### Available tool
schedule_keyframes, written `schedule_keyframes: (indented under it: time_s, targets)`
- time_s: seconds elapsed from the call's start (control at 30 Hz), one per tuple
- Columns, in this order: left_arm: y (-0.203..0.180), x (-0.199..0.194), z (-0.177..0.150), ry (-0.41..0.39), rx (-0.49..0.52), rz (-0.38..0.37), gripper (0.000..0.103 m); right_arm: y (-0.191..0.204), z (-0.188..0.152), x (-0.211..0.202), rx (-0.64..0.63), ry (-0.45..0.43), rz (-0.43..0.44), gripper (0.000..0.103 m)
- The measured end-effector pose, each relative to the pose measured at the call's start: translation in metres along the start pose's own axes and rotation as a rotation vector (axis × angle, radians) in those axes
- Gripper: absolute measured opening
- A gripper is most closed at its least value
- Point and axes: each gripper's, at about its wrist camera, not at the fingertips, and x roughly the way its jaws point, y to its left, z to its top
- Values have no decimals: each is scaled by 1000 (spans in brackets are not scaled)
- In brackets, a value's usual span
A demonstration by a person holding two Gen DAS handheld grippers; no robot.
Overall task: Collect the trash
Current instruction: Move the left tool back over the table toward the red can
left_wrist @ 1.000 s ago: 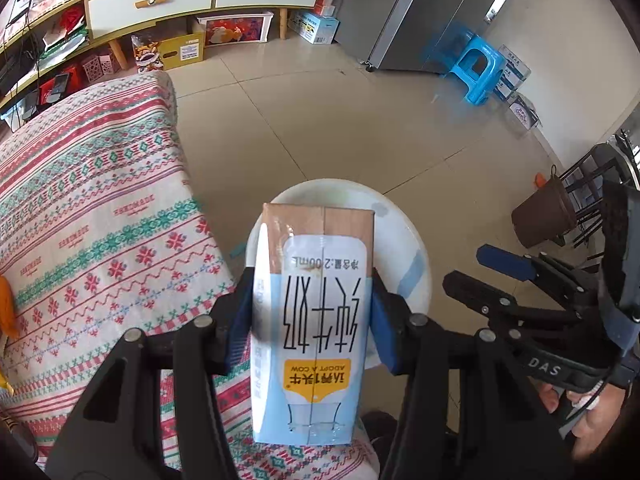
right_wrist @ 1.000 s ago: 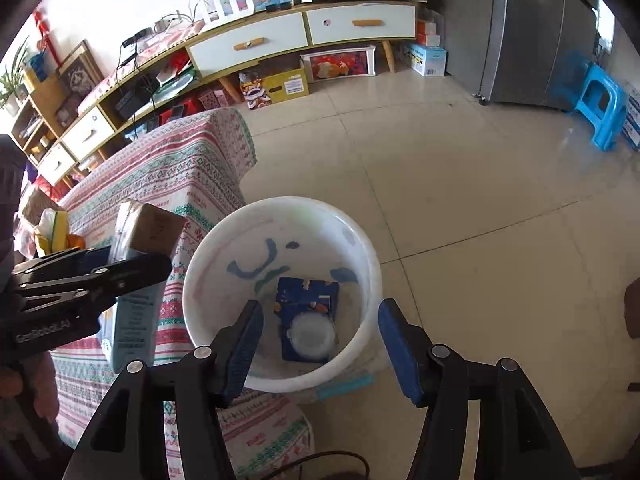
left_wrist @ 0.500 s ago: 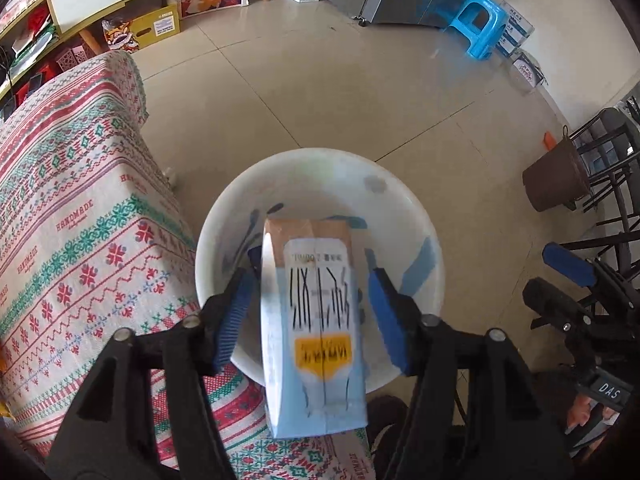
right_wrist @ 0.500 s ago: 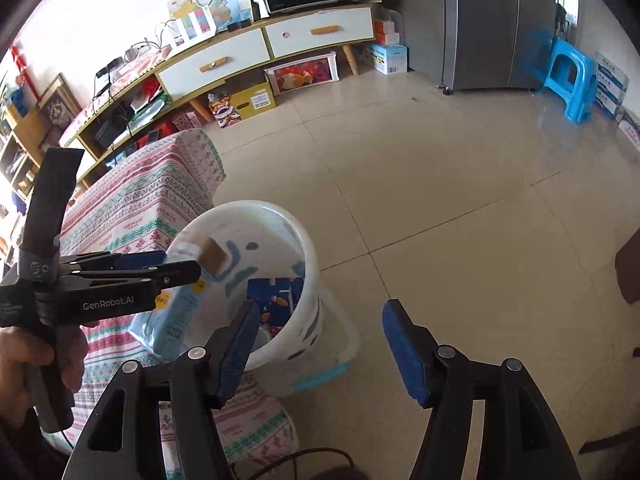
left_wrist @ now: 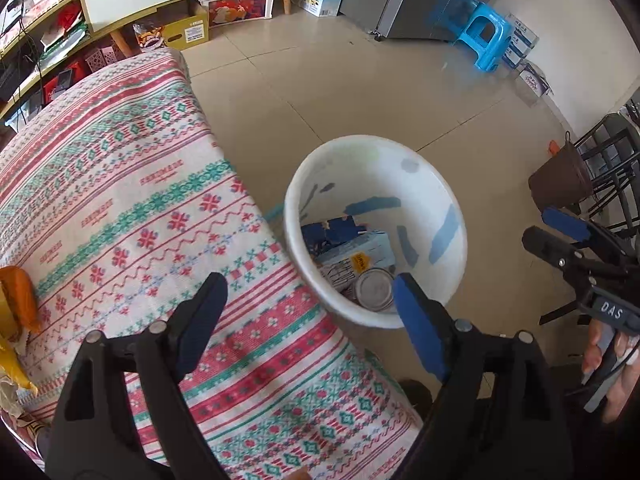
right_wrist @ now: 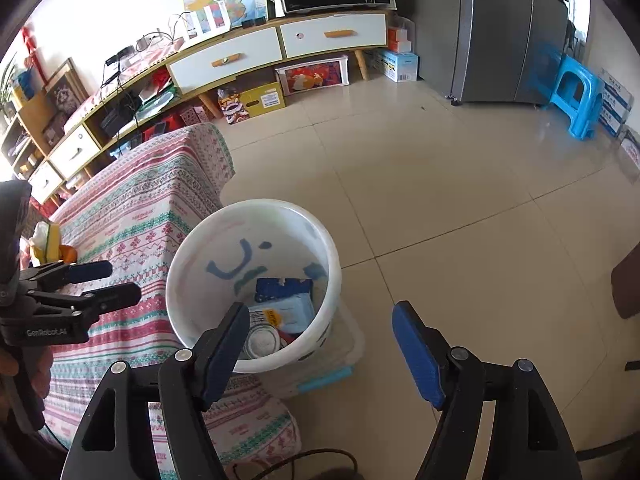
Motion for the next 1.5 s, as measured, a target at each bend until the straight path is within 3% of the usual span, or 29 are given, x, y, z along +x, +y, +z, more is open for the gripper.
schedule_keyframes:
  time_s: [0.43,0.8,1.5]
  targets:
    - [66,-55,-63,-57,-35,106,102,78,2,11,-123,25,19,83]
    - [115,-91,-113,-105,-112,124,102,159,-3,25,-265,46,48,86]
    - [222,-129,-190,-79,-363,238,102,294,-9,54,-461,85,129,86]
